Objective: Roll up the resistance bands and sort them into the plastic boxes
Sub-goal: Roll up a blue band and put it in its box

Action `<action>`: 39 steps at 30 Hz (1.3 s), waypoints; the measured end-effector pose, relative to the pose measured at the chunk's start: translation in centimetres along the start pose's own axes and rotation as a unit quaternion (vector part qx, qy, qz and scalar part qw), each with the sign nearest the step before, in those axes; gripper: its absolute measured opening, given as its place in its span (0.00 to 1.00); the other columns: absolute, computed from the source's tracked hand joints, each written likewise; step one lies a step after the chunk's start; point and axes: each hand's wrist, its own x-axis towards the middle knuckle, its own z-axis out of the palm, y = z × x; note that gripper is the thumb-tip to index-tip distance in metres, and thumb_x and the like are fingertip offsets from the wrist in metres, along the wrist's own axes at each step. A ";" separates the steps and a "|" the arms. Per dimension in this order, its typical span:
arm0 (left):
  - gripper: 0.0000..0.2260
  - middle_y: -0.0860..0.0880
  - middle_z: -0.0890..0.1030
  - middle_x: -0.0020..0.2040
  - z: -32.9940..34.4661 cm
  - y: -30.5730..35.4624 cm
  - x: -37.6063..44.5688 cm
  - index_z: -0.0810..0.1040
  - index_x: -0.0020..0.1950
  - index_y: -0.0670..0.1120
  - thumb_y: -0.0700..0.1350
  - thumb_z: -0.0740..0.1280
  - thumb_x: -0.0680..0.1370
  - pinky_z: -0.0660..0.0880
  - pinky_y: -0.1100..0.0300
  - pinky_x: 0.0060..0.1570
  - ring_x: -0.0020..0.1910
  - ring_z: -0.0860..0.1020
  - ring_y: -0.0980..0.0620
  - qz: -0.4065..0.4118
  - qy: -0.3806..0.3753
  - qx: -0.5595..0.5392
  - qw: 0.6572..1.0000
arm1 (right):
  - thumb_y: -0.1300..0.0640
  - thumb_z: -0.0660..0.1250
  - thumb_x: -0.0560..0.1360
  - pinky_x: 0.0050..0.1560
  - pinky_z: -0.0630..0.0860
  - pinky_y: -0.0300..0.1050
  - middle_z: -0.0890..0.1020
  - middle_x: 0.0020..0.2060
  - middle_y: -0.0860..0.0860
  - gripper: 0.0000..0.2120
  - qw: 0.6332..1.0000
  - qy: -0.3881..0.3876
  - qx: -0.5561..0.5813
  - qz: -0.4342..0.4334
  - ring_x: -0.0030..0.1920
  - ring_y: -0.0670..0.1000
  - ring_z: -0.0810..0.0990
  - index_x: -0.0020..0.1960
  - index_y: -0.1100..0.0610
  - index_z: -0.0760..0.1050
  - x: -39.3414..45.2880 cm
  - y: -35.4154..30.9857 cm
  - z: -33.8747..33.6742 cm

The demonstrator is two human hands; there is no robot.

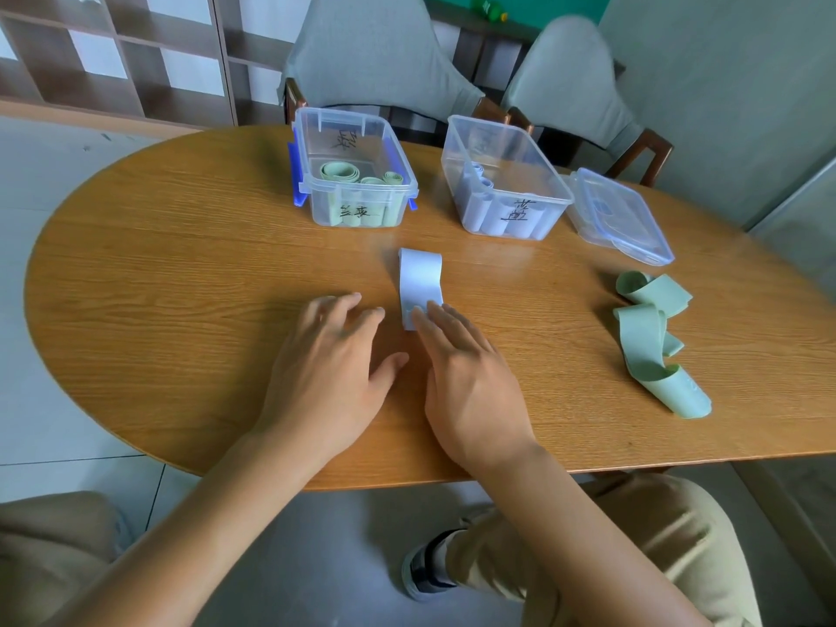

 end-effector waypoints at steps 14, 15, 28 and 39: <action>0.25 0.48 0.72 0.72 0.1 0.0 -0.1 0.76 0.69 0.49 0.62 0.65 0.77 0.67 0.50 0.70 0.72 0.65 0.46 -0.009 0.002 -0.008 1.000 | 0.50 0.39 0.67 0.61 0.74 0.55 0.68 0.69 0.56 0.36 0.999 -0.036 -0.026 -0.014 0.68 0.59 0.66 0.68 0.55 0.72 3.7 0.9 -0.2; 0.25 0.49 0.72 0.72 0.1 0.1 -0.1 0.76 0.69 0.49 0.62 0.65 0.77 0.67 0.51 0.70 0.72 0.65 0.46 -0.009 0.002 -0.007 1.000 | 0.51 0.39 0.68 0.59 0.73 0.54 0.68 0.67 0.56 0.35 0.998 -0.031 -0.042 -0.017 0.65 0.59 0.66 0.67 0.55 0.72 3.8 0.8 -0.2; 0.25 0.48 0.72 0.72 -0.1 0.0 -0.1 0.76 0.69 0.50 0.63 0.64 0.78 0.67 0.50 0.69 0.72 0.65 0.46 -0.009 0.000 0.001 1.000 | 0.56 0.48 0.70 0.60 0.75 0.55 0.83 0.56 0.58 0.29 0.999 0.015 -0.038 -0.016 0.59 0.62 0.78 0.64 0.63 0.76 2.4 -0.3 -0.4; 0.24 0.48 0.73 0.71 0.1 -0.1 -0.2 0.77 0.68 0.49 0.62 0.65 0.77 0.68 0.50 0.69 0.72 0.66 0.46 -0.006 0.005 -0.001 1.000 | 0.53 0.45 0.70 0.53 0.76 0.52 0.75 0.62 0.56 0.31 0.999 0.011 -0.040 -0.004 0.53 0.62 0.80 0.66 0.57 0.76 3.4 0.0 -0.2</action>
